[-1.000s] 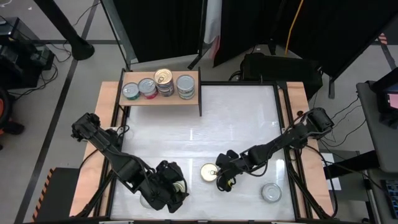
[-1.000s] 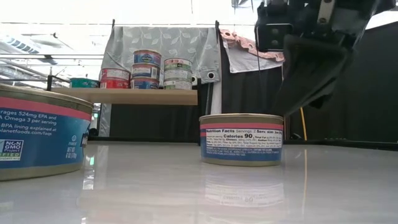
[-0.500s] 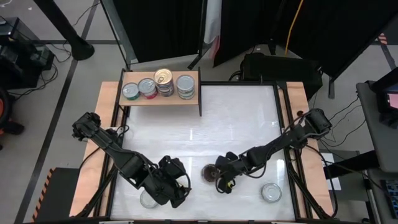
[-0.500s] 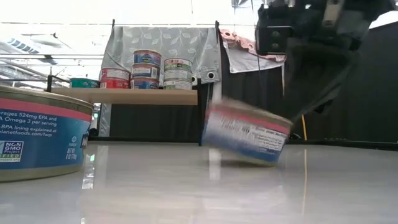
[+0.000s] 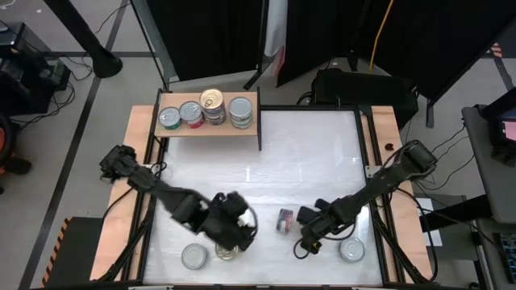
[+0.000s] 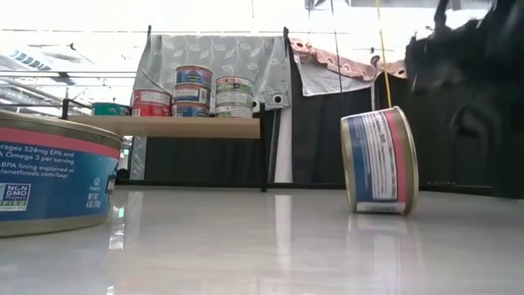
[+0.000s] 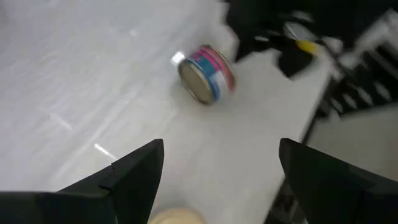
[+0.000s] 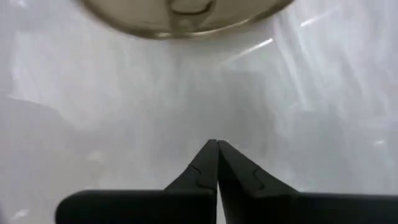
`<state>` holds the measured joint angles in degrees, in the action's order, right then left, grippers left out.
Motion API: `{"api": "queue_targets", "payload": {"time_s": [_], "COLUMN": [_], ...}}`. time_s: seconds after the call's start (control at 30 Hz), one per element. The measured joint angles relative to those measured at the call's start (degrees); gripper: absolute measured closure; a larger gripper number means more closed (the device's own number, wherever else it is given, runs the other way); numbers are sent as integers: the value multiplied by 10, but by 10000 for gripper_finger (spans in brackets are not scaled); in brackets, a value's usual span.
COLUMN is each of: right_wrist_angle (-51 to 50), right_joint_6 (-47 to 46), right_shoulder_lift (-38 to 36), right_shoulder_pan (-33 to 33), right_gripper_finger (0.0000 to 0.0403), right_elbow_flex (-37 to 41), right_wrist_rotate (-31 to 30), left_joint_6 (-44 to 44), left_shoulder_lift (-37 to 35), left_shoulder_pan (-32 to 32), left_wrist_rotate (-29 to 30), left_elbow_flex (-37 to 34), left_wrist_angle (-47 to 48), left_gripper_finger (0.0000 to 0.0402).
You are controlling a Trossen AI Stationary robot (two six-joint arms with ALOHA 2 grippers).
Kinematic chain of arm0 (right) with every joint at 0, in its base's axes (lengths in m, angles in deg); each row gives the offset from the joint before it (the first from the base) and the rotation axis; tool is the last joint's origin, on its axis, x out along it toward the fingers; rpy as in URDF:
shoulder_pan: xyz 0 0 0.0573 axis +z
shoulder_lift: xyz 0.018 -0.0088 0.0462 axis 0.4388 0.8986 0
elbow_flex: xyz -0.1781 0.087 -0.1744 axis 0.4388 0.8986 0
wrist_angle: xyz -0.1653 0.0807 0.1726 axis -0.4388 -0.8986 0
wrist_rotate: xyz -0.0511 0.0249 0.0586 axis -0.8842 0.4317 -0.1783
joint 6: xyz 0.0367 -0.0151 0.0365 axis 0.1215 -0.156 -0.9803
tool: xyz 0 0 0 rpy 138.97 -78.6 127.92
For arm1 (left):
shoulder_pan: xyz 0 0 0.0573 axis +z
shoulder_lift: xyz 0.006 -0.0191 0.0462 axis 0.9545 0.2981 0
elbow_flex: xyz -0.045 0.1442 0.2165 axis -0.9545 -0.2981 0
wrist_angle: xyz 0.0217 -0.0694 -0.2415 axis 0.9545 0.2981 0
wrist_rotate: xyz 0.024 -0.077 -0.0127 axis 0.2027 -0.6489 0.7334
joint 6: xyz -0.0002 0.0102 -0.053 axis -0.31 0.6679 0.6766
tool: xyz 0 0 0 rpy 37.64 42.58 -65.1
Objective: Stack canned seafood by type on shelf
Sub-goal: Stack the blue pink tuna can on top of the blue pink tuna cans on the shelf
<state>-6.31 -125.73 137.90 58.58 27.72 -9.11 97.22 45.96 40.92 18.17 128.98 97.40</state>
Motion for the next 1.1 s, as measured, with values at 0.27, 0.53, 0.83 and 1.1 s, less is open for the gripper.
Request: {"api": "queue_targets", "payload": {"time_s": [0.27,0.53,0.83,1.1], "right_wrist_angle": [-136,-257,-284,-282], "right_joint_6": [-171,-298,-300,-289], "right_shoulder_lift": [-172,-315,-341,-340], "right_shoulder_pan": [21,49,50,51], "right_gripper_finger": [402,402,403,403], "right_elbow_flex": [-1,-2,-2,-2], "right_wrist_rotate": [-20,-108,-110,-109], "left_joint_6": [181,160,144,159], "left_shoulder_lift": [87,153,211,235], "left_shoulder_pan": [73,123,165,180], "left_wrist_rotate": [-4,-19,-55,-72], "left_elbow_flex": [0,0,0,0], "left_wrist_angle": [-61,-187,-258,-263], "left_gripper_finger": [85,58,40,47]}}
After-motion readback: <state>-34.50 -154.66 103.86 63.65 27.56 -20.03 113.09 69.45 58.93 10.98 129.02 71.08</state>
